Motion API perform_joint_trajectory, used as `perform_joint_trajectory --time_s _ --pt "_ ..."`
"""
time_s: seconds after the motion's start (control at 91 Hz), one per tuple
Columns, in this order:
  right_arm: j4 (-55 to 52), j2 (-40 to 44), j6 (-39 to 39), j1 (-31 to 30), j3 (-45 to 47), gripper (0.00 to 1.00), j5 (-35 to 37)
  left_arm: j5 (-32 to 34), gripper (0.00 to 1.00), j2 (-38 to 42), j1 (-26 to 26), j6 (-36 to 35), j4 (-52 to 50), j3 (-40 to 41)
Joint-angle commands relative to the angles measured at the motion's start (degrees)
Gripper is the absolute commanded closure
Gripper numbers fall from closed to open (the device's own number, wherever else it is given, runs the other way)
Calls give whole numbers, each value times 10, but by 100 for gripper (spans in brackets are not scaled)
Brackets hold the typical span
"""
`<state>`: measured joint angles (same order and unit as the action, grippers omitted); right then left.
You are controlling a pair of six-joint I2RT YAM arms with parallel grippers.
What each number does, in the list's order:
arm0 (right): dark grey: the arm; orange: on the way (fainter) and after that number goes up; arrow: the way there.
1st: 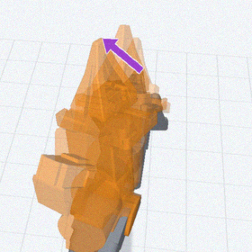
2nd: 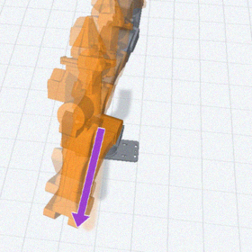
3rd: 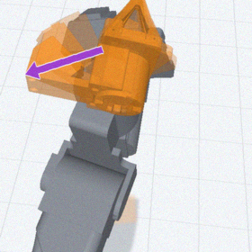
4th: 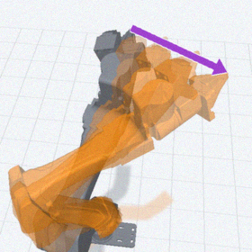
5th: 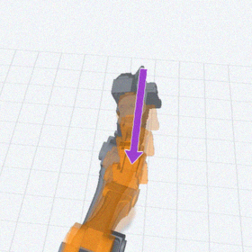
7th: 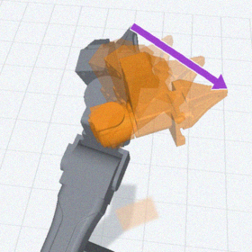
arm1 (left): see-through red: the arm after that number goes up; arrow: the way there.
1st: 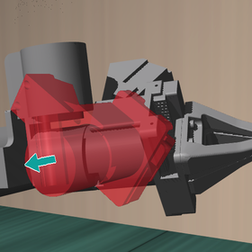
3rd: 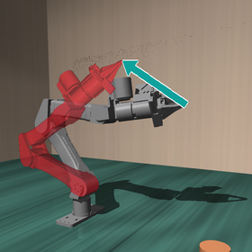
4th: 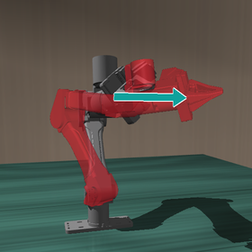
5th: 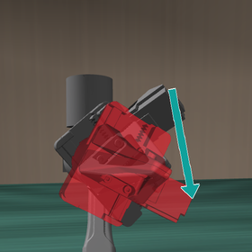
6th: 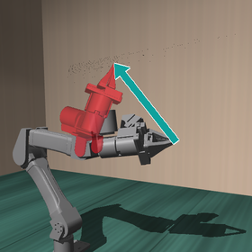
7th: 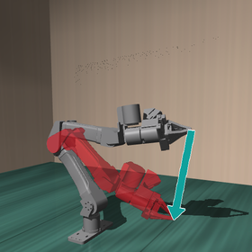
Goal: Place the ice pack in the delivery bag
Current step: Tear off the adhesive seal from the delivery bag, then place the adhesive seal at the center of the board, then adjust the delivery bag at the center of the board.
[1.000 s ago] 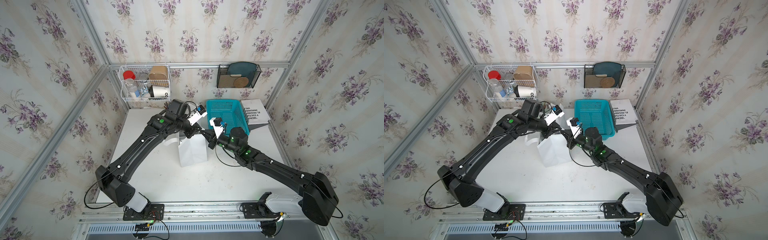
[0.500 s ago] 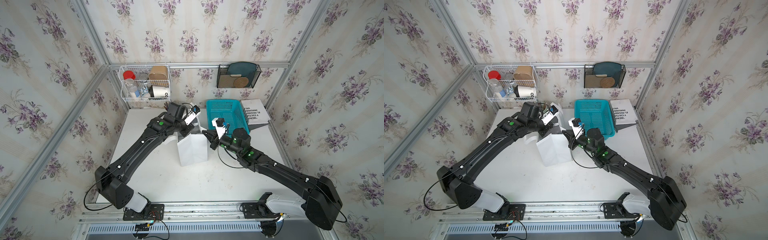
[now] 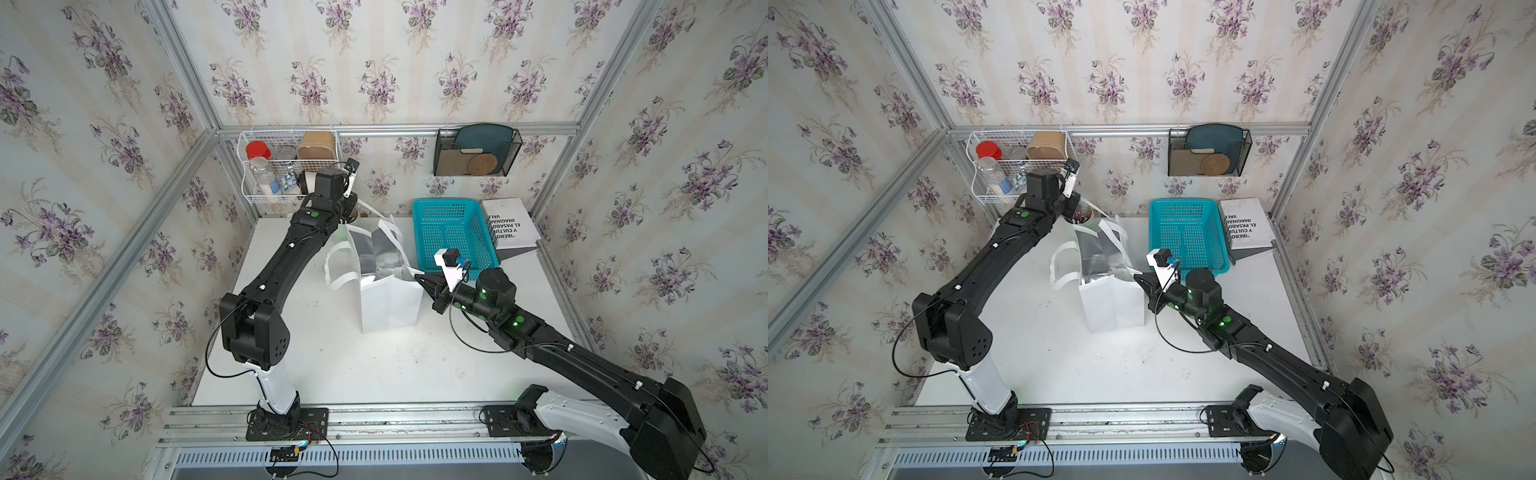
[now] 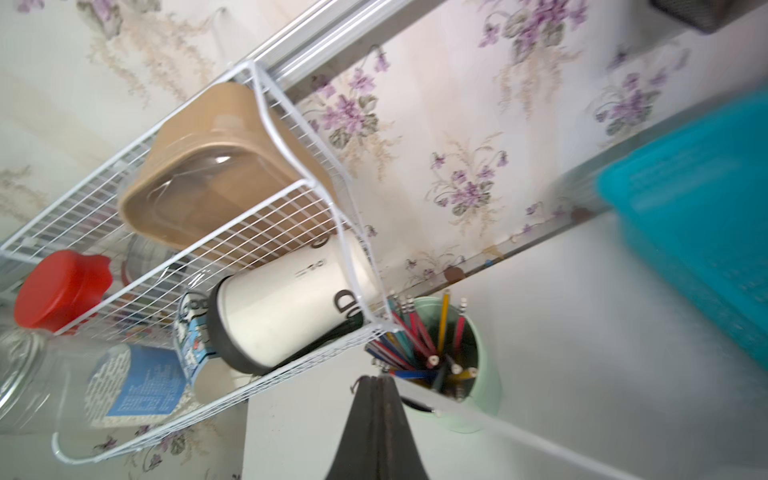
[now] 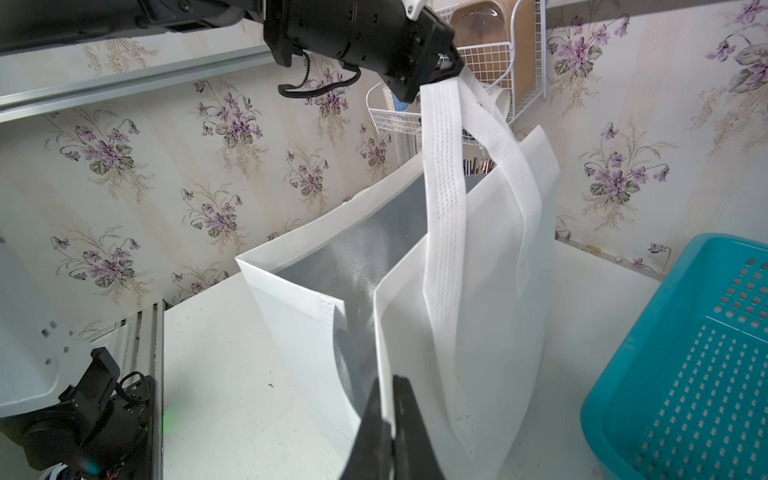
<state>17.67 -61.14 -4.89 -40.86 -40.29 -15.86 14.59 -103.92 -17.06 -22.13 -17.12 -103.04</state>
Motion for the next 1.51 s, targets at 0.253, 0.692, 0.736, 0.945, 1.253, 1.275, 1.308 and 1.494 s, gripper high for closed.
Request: perform_joint_trajectory --time_s 0.253,0.692,0.736,0.945,1.253,1.275,1.308,1.494 --pt "2 37 1 23 23 100 -30 182 100 8 73 139 -206 -75" --pt "-51 46 28 41 -9 100 -64 71 21 158 81 315 -442 36" --pt "-56 46 32 41 -13 100 -65 27 22 173 73 282 -419 40" --pt "-82 50 34 41 -22 100 -63 -39 21 151 33 264 -486 -55" --pt "-108 60 51 41 -35 100 -44 -234 33 162 109 380 -543 90" --pt "-108 61 51 41 -34 100 -44 -256 35 169 108 371 -524 94" --pt "-108 63 52 41 -32 100 -44 -286 39 179 105 349 -504 94" --pt "-115 69 49 41 -21 100 -57 -401 40 213 54 202 -347 97"
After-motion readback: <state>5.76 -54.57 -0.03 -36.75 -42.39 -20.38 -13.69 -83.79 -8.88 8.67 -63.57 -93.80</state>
